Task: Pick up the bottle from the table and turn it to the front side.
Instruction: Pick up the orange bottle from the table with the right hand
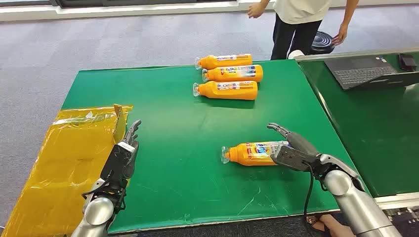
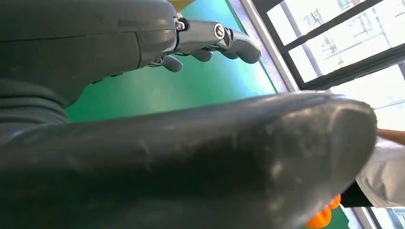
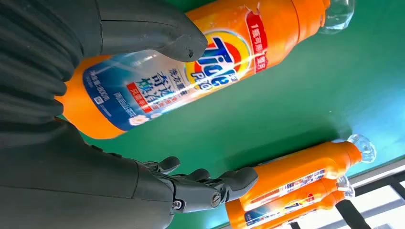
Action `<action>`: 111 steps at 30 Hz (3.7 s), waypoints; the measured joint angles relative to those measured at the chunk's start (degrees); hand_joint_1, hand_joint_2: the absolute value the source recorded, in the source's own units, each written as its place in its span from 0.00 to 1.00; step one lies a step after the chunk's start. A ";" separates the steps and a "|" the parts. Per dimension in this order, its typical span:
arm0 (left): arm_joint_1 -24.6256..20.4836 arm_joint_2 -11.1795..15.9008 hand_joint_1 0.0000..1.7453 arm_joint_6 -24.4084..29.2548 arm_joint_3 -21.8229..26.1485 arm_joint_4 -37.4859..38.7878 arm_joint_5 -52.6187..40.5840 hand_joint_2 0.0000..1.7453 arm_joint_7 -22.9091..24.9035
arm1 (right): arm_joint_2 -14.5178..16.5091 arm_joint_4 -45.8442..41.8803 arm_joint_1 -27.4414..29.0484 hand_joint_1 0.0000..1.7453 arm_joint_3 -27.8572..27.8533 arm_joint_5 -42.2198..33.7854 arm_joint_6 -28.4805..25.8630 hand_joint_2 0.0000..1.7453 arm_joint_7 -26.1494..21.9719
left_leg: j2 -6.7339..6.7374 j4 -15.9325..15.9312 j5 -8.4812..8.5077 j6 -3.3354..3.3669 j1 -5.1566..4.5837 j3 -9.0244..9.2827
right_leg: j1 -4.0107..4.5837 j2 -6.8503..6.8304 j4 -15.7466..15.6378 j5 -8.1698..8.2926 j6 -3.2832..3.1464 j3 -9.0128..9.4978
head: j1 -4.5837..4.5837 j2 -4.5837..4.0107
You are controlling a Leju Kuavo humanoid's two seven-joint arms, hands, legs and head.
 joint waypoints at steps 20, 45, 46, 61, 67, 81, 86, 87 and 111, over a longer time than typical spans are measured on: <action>0.56 0.35 0.00 -0.20 -0.10 0.20 0.41 0.00 1.02 | -6.08 5.67 -12.74 0.00 9.25 1.84 2.36 1.00 7.33 | -0.02 0.02 0.01 0.01 -0.01 -0.02 | -0.05 -0.01 0.00 0.02 0.02 -0.03 | 0.00 0.00; 1.22 0.42 0.00 -1.09 -0.40 0.38 0.41 0.00 1.80 | -16.15 2.92 -16.02 0.00 15.02 -10.41 8.51 1.00 17.64 | -0.14 0.04 0.02 0.04 -0.02 -0.04 | -0.08 -0.12 0.00 0.02 0.04 -0.01 | 0.01 0.00; 1.45 0.50 0.00 -1.09 -0.40 0.32 0.41 0.00 1.85 | -16.85 2.18 -15.88 0.00 15.18 -12.70 9.39 1.00 19.08 | -0.15 0.04 0.02 0.04 -0.03 -0.05 | -0.09 -0.12 0.00 0.02 0.04 -0.02 | 0.01 0.00; 1.83 1.00 0.00 -1.08 -1.10 0.50 1.03 0.00 2.26 | -25.19 -3.41 -14.84 0.00 19.73 -36.77 15.24 1.00 22.26 | -0.10 0.02 0.01 0.05 -0.05 -0.05 | -0.06 -0.06 0.00 0.02 0.04 -0.03 | 0.02 0.00; 0.31 0.91 0.00 -0.93 -2.56 1.49 1.60 0.00 2.67 | -20.13 1.01 -12.88 0.00 23.81 -33.35 12.16 1.00 18.27 | -0.14 0.03 0.05 0.04 0.01 -0.02 | -0.01 -0.13 0.00 0.04 0.04 0.00 | 0.01 0.00; 2.60 0.62 0.00 -0.06 -2.90 0.97 2.06 0.00 3.22 | -17.98 2.83 -11.65 0.00 26.03 1.73 -4.99 1.00 13.18 | -0.05 0.03 0.00 0.13 -0.03 0.02 | -0.10 -0.08 0.00 0.04 0.08 0.06 | 0.01 0.00; 2.63 0.23 0.00 -0.18 -2.90 1.14 1.94 0.00 3.35 | -16.97 3.13 -10.51 0.00 26.45 5.59 -6.36 1.00 12.36 | -0.07 0.03 0.01 0.12 -0.03 0.01 | -0.10 -0.07 0.00 0.04 0.07 0.03 | 0.02 0.00; 2.62 0.21 0.00 -0.18 -2.90 1.20 1.94 0.00 3.35 | -16.72 3.20 -10.42 0.00 26.47 5.83 -6.43 1.00 12.28 | -0.07 0.03 0.01 0.12 -0.03 0.01 | -0.09 -0.05 0.00 0.04 0.07 0.02 | 0.02 0.00; 2.61 -0.32 0.00 -1.26 -2.90 3.29 2.31 0.00 2.66 | -13.79 5.18 -7.91 0.00 26.17 3.29 -3.03 1.00 9.12 | -0.06 0.02 0.01 0.12 -0.02 0.00 | -0.07 -0.06 0.00 0.03 0.08 0.00 | 0.01 0.00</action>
